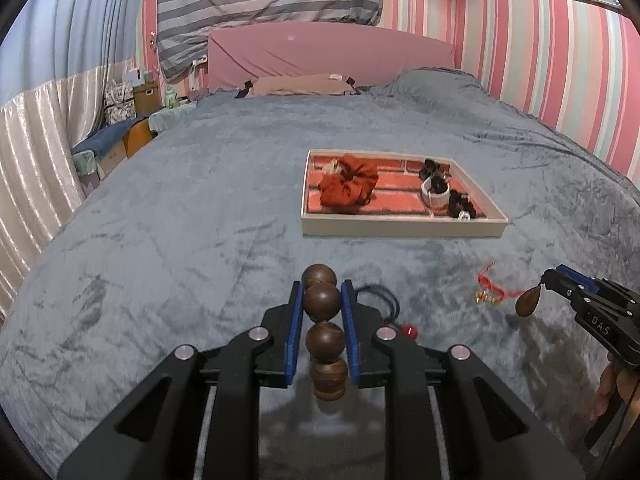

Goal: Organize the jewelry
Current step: 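Lift and carry the bead bracelet and braided pendant over the tray with both tools, then open both tools to release the bracelet and pendant into the tray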

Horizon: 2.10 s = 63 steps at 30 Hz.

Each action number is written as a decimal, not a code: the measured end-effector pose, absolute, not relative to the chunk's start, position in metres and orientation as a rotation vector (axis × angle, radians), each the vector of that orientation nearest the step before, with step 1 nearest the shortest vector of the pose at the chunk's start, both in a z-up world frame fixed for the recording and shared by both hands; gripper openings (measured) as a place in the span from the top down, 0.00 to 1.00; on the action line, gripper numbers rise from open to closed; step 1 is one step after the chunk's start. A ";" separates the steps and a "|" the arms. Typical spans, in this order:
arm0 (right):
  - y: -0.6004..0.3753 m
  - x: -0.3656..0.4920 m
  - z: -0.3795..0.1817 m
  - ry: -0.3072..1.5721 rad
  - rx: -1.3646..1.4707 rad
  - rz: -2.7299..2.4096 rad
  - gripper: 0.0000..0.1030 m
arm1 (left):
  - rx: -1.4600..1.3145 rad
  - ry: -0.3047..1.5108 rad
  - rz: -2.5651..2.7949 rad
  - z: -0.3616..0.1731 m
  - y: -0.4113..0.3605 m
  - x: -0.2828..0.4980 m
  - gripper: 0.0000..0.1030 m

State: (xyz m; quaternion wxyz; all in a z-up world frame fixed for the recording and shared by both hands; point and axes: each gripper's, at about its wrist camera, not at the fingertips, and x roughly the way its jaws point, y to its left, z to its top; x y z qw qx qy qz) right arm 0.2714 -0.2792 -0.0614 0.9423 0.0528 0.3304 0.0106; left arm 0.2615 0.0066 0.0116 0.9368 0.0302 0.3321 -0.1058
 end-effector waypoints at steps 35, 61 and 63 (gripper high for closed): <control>-0.315 0.470 -0.078 0.723 0.080 -0.043 0.76 | 0.101 0.748 -0.270 -0.012 -0.079 0.471 0.81; -0.323 0.497 -0.128 0.849 0.051 -0.101 0.76 | 0.164 0.882 -0.131 -0.090 -0.057 0.510 0.80; -0.323 0.497 -0.129 0.851 0.044 -0.103 0.75 | 0.174 0.885 -0.128 -0.091 -0.058 0.509 0.80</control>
